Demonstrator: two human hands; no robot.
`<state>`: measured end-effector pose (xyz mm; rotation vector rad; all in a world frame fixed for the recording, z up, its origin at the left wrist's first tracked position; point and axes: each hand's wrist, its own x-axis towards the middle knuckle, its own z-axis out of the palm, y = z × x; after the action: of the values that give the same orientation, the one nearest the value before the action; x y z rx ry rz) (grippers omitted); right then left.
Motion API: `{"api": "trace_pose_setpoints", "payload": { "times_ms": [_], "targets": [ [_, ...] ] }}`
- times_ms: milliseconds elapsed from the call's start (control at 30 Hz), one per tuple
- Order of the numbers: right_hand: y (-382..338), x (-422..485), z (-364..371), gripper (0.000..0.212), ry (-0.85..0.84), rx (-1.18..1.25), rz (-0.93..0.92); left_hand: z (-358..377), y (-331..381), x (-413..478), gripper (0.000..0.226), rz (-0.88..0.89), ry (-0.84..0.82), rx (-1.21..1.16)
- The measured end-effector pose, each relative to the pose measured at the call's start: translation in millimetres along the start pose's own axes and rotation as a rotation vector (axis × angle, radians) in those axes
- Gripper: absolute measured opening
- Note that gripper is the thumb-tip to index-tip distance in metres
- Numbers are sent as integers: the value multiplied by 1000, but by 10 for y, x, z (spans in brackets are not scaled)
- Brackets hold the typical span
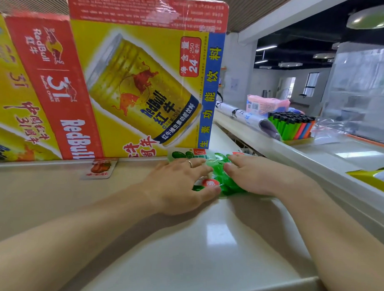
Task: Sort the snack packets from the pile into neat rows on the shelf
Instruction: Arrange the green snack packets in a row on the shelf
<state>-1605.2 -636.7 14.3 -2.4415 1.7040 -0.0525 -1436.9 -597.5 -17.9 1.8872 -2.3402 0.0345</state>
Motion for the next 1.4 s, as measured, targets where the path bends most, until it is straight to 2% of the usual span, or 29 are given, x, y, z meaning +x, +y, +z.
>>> {"api": "trace_pose_setpoints", "payload": {
  "times_ms": [133, 200, 367, 500, 633, 933, 1133, 1400],
  "targets": [
    [-17, -14, -9, 45, 171, 79, -59, -177, -23, -31, 76, -4, 78, -43],
    [-49, -43, -25, 45, 261, 110, -101, -331, -47, -92, 74, -15, 159, -56],
    [-200, -196, -134, 50, 533, 85, -337, -612, -86, -446, 73, -63, 376, 29],
    [-429, -473, -140, 57, 755, 211, -521, -666, -93, -892, 62, -118, 597, 97],
    [-748, -758, 16, 57, 860, 315, -663, -650, -192, -1355, 60, -194, 706, 118],
    [-1863, -1266, 490, 63, 831, 455, -851, -640, -611, -2734, 57, -359, 760, 169],
    [-2975, -1699, 835, 65, 775, 528, -972, -681, -1027, -3964, 57, -501, 703, 280],
    [-4409, -2347, 1283, 64, 686, 557, -1115, -755, -1554, -5515, 58, -660, 719, 335]
  ]
}}
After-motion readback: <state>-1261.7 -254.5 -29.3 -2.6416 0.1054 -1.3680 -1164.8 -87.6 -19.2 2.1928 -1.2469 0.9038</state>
